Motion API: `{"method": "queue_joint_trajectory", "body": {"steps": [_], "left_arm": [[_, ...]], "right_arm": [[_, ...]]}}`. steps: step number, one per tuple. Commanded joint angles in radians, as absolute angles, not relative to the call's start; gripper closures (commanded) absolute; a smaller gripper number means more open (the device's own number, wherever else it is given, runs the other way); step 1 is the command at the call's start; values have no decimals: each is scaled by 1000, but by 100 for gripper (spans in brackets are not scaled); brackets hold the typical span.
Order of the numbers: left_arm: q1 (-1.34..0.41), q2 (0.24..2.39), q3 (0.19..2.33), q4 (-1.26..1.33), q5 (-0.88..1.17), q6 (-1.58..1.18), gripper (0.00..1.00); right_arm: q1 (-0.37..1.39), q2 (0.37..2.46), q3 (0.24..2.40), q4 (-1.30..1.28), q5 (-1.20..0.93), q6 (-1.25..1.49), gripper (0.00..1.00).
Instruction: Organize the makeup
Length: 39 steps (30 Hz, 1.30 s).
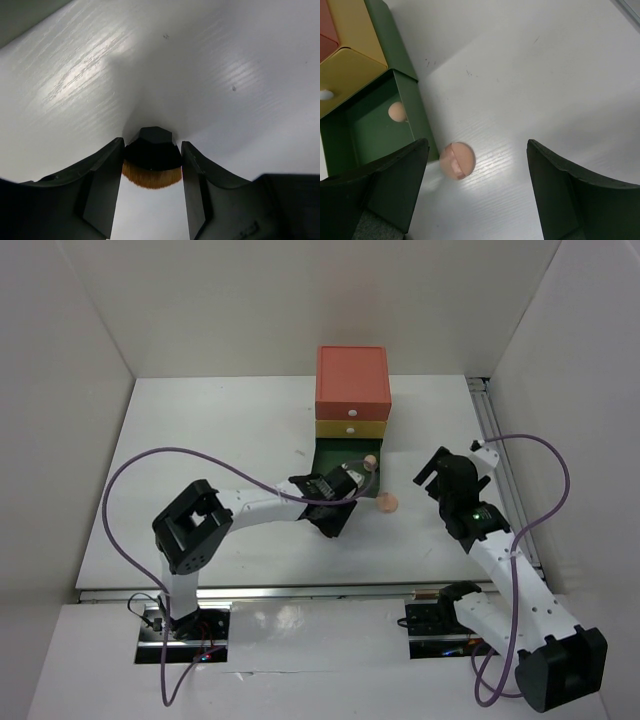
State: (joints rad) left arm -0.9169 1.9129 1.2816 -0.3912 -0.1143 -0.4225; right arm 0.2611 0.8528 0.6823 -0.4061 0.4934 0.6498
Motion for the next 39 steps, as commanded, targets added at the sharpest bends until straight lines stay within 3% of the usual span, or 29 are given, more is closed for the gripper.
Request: {"method": "queue_joint_trajectory", "body": {"steps": [1, 11, 23, 25, 30, 34, 39], "left_arm": [[-914, 1809, 1273, -411, -109, -433, 47], [-901, 1690, 1463, -455, -184, -364, 46], [-764, 1983, 1781, -497, -147, -318, 46], [-749, 2022, 1834, -497, -111, -318, 43], [-739, 2057, 1888, -529, -98, -318, 20], [-739, 2002, 1865, -520, -98, -307, 8], [-748, 1864, 1790, -509, -77, -307, 4]], "right_arm": [[255, 827, 675, -413, 517, 672, 14], [255, 876, 657, -374, 419, 589, 14], [255, 1072, 604, -269, 264, 627, 27], [255, 1097, 594, -236, 239, 627, 27], [255, 1184, 594, -216, 196, 650, 30], [255, 1247, 583, -164, 181, 670, 32], [255, 1328, 574, -101, 137, 681, 34]]}}
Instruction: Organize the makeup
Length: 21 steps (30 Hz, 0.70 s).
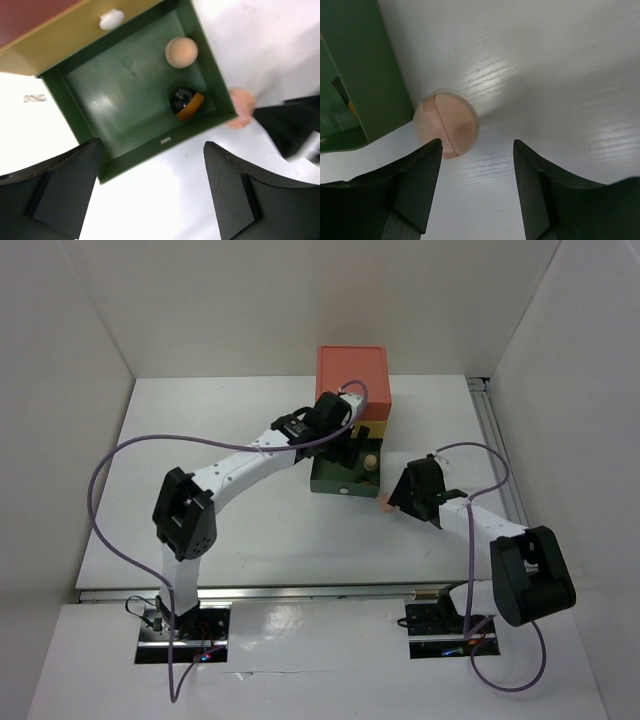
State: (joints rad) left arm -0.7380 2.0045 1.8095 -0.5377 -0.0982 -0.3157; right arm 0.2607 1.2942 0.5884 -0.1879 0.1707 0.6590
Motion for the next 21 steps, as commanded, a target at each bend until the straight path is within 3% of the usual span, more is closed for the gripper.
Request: {"method": "queue_joint_trajectory", "body": {"steps": [1, 8, 9, 12, 13, 15, 21], "left_arm": [[-749, 1838, 1752, -500, -77, -307, 4], [-749, 1554, 1515, -450, -126, -347, 0], [-749, 1490, 1458, -449, -147, -360, 0], [-729, 1464, 1421, -449, -159, -370, 0], [-729, 1453, 1411, -449, -172, -379, 0], [-703, 1440, 1401, -460, -181, -391, 0], [-628, 1419, 1368, -460, -155, -402, 0]], "right_arm": [[255, 1342, 574, -91, 137, 681, 34], [255, 1431, 574, -29, 97, 681, 44], [255, 1440, 574, -6, 86, 681, 55], [264, 1440, 574, -6, 86, 681, 63], [264, 1440, 574, -17, 95, 690, 85], [264, 1405, 583, -49, 143, 699, 100], [264, 1179, 630, -225, 334, 681, 100]]}}
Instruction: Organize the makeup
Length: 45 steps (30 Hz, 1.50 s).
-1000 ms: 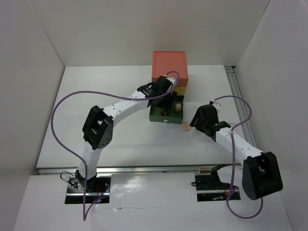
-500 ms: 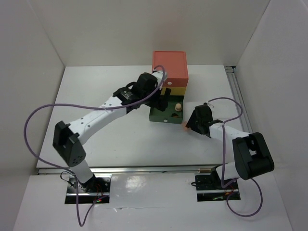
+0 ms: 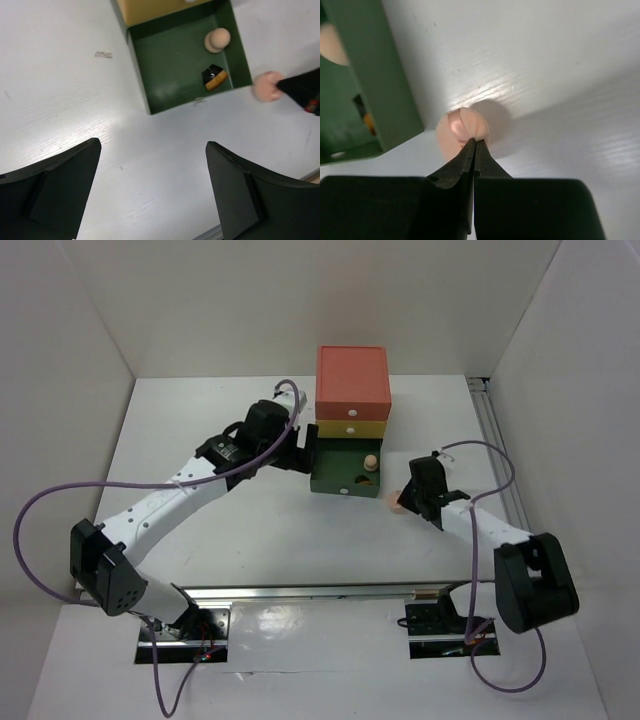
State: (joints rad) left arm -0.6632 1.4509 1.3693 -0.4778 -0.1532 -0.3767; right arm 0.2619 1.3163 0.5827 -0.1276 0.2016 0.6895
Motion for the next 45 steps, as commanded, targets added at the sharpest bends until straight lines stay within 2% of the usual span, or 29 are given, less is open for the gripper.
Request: {"method": "queue_joint_trajectory", "body": {"steps": [1, 3, 7, 10, 16, 18, 19, 20, 21, 22, 25, 28, 30, 32, 33, 34, 36, 37, 40, 45], "left_arm": [[-618, 1419, 1368, -469, -155, -402, 0], [-585, 1431, 1368, -469, -126, -402, 0], [-526, 1500, 1489, -469, -57, -402, 0], [-488, 1578, 1586, -469, 3, -391, 0], [-459, 1883, 1944, -524, 75, -397, 0], [-459, 1960, 2078, -555, 64, -397, 0], [-459, 1991, 2109, -555, 64, -387, 0], [-459, 2055, 2173, -555, 64, -387, 0], [-459, 2086, 2204, -564, 64, -387, 0], [-459, 2136, 2233, -565, 64, -387, 0], [-459, 2181, 2283, -551, 74, -399, 0], [-459, 2204, 2292, -523, 95, -399, 4], [-459, 2217, 2292, -512, 95, -408, 14], [-459, 2226, 2292, -512, 95, -408, 22], [-459, 2236, 2292, -512, 109, -408, 31], [-459, 2237, 2278, -512, 109, -408, 35], [-459, 2237, 2264, -503, 123, -408, 41], [-459, 2237, 2252, -503, 123, -408, 46], [-459, 2237, 2227, -503, 123, -408, 51], [-459, 2226, 2209, -503, 114, -399, 54]], "right_arm": [[264, 1145, 640, -254, 347, 664, 100], [264, 1056, 667, -255, 328, 629, 100], [274, 1009, 709, -167, 206, 586, 100], [310, 1113, 741, -75, 129, 577, 100], [408, 1385, 868, 12, 160, 566, 99], [428, 1466, 903, 47, 160, 540, 87], [448, 1486, 929, 48, 160, 508, 77], [448, 1521, 945, 48, 160, 508, 52], [459, 1532, 971, 38, 160, 497, 44], [471, 1532, 982, 29, 170, 488, 31], [492, 1528, 991, 3, 190, 447, 23], [523, 1474, 962, -11, 215, 396, 23], [544, 1416, 927, -11, 215, 362, 27], [577, 1382, 871, -29, 200, 341, 34], [586, 1359, 853, -29, 199, 331, 36], [598, 1359, 824, -55, 199, 331, 43], [635, 1348, 799, -64, 199, 331, 49], [662, 1348, 789, -89, 210, 353, 57], [701, 1385, 788, -100, 241, 388, 62], [735, 1504, 819, -87, 326, 480, 61]]}}
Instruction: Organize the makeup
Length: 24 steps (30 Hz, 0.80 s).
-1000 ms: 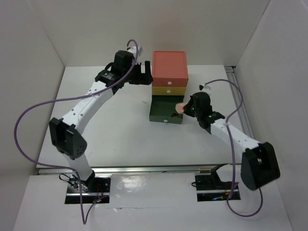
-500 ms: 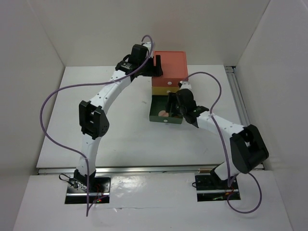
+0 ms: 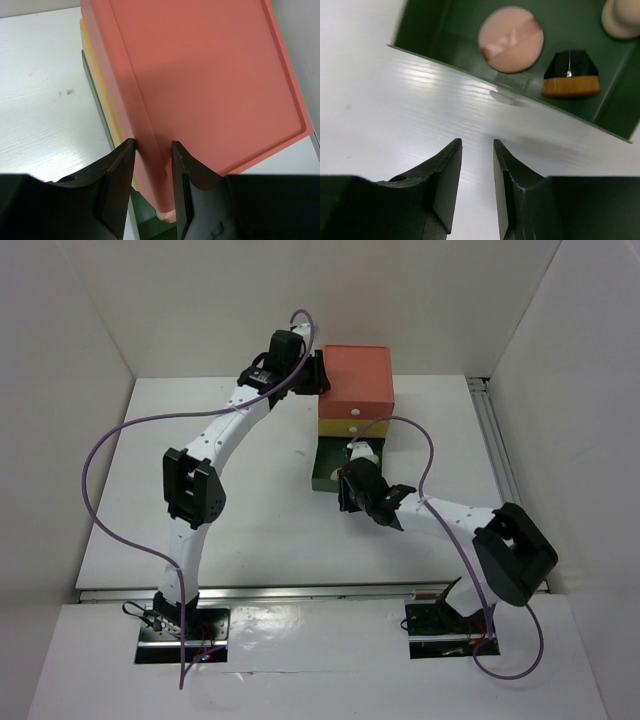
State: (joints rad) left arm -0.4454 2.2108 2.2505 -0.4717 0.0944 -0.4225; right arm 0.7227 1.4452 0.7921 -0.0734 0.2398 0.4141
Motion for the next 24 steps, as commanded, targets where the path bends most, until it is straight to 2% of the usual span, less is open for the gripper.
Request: {"method": "queue_joint_trajectory", "body": {"steps": [1, 7, 11, 20, 23, 24], "left_arm": [[-459, 2226, 2209, -503, 114, -399, 54], [-459, 2226, 2209, -522, 114, -390, 54], [-459, 2236, 2218, -531, 114, -370, 54], [-459, 2256, 2218, -558, 123, -337, 62], [-459, 2266, 2218, -558, 123, -328, 62], [-459, 2266, 2218, -558, 123, -328, 62]], "right_arm": [[735, 1526, 830, -87, 346, 497, 61], [735, 1653, 910, -121, 530, 594, 61], [724, 1678, 930, -37, 558, 557, 61], [692, 1687, 923, 172, 656, 477, 65], [681, 1687, 924, 222, 566, 425, 55], [681, 1687, 923, 256, 554, 425, 55]]}}
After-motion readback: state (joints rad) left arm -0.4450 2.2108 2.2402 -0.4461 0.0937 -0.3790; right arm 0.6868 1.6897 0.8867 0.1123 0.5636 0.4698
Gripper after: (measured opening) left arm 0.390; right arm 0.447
